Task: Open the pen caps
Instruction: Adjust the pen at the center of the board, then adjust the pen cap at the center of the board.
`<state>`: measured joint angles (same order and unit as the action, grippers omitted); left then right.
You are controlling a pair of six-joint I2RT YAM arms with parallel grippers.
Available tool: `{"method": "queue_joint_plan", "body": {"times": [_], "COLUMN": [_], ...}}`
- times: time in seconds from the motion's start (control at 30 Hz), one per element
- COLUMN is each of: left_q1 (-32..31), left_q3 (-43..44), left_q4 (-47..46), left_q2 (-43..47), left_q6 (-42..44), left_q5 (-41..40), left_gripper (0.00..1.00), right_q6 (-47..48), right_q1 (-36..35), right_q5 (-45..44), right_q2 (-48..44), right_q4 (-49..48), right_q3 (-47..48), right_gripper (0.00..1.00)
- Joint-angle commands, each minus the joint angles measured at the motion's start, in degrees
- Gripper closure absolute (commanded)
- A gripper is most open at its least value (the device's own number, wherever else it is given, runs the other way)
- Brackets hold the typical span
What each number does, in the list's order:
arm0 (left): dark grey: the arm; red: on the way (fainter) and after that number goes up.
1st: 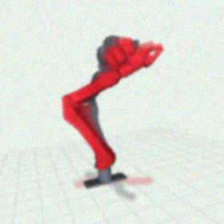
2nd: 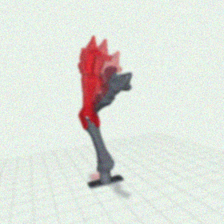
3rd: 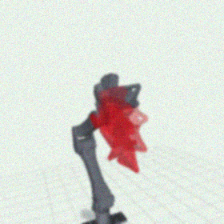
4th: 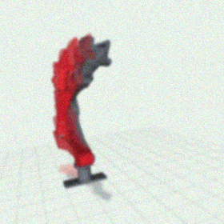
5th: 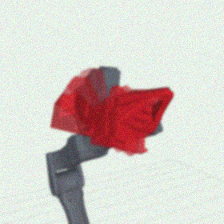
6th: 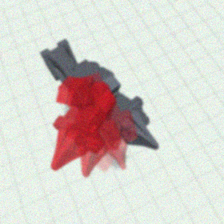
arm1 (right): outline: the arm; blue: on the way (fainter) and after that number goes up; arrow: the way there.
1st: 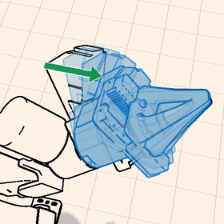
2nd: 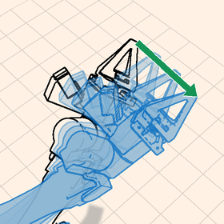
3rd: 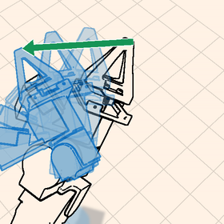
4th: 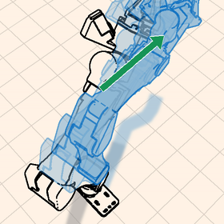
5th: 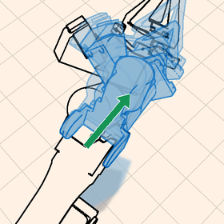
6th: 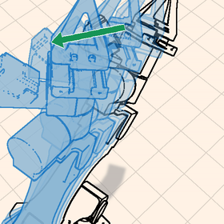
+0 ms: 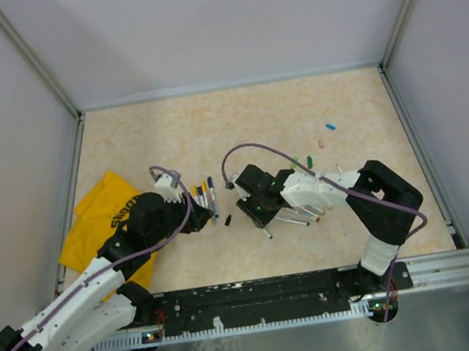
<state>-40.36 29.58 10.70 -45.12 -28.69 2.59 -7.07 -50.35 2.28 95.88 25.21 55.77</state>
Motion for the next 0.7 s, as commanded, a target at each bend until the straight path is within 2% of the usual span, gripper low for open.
{"method": "queue_joint_plan", "body": {"times": [0.0,0.37,0.67], "left_q1": [0.10,0.08,0.10], "left_q3": [0.15,0.07,-0.13], "left_q4": [-0.46,-1.42,-2.85], "left_q2": [0.93,0.93,0.29], "left_q6": [0.03,0.75,1.98], "left_q5": [0.83,2.27,3.28], "left_gripper": [0.53,0.51,0.43], "right_q6": [2.06,3.94,6.72], "right_q1": [0.14,1.39,4.40], "right_q5": [-2.14,0.74,5.35], "right_q2": [-4.25,-10.52,-15.42], "right_q4": [-0.93,-0.66,0.60], "right_q3": [-0.38,-1.01,-1.09], "right_gripper": [0.67,0.67,0.67]}}
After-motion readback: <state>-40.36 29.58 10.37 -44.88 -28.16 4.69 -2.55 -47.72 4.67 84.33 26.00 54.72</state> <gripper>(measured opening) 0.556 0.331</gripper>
